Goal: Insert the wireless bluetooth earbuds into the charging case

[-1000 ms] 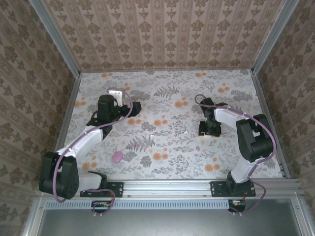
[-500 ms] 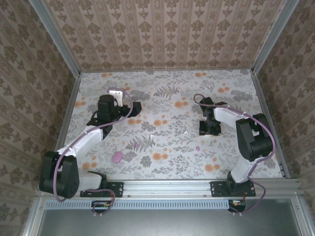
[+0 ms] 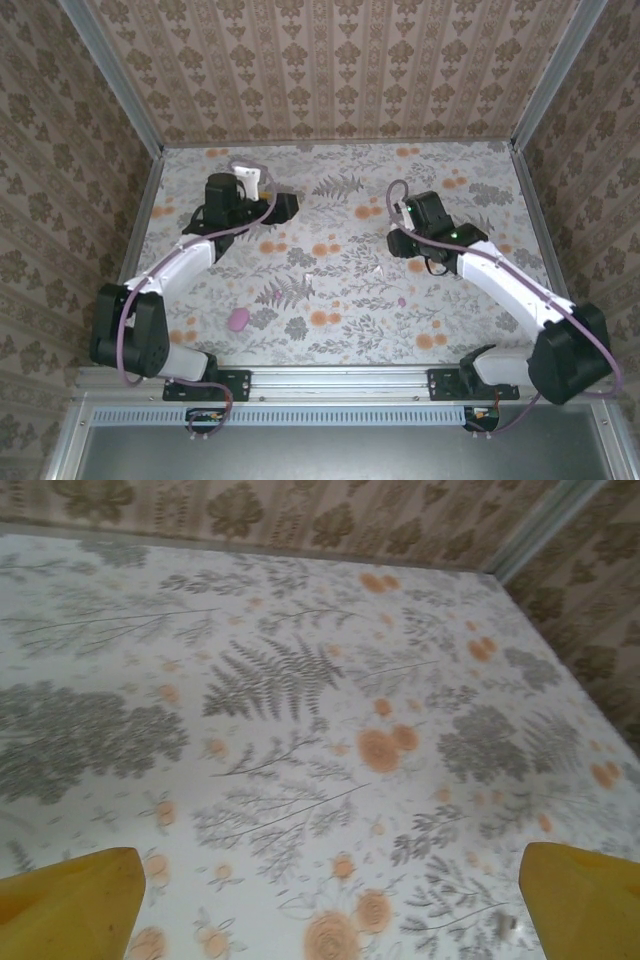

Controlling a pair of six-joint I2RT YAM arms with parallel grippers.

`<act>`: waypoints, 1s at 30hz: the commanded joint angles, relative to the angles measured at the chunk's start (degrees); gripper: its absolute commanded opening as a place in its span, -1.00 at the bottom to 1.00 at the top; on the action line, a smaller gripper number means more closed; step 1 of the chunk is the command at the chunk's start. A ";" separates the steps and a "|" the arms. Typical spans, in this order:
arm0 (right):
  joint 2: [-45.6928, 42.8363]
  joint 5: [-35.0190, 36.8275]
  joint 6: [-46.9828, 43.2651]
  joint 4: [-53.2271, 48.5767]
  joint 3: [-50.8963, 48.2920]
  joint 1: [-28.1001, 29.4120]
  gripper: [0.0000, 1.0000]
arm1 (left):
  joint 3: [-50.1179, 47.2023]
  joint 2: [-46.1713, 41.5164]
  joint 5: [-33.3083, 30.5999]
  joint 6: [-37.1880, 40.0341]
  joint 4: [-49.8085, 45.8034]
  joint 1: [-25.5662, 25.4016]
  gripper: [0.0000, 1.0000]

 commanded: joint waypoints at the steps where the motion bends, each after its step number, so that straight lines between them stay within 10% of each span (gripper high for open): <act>1: -2.83 -2.58 -12.05 7.57 -2.15 2.35 -0.17 | 3.95 1.46 9.14 0.91 -2.89 -1.52 0.89; 13: -2.54 -1.20 -39.19 13.48 -0.28 9.46 -0.21 | 7.56 4.17 20.96 -1.96 -2.89 -9.55 0.65; 30: -4.07 -1.55 -38.84 21.52 -2.25 12.23 -0.21 | 6.20 7.41 29.35 -9.17 8.26 -15.81 0.19</act>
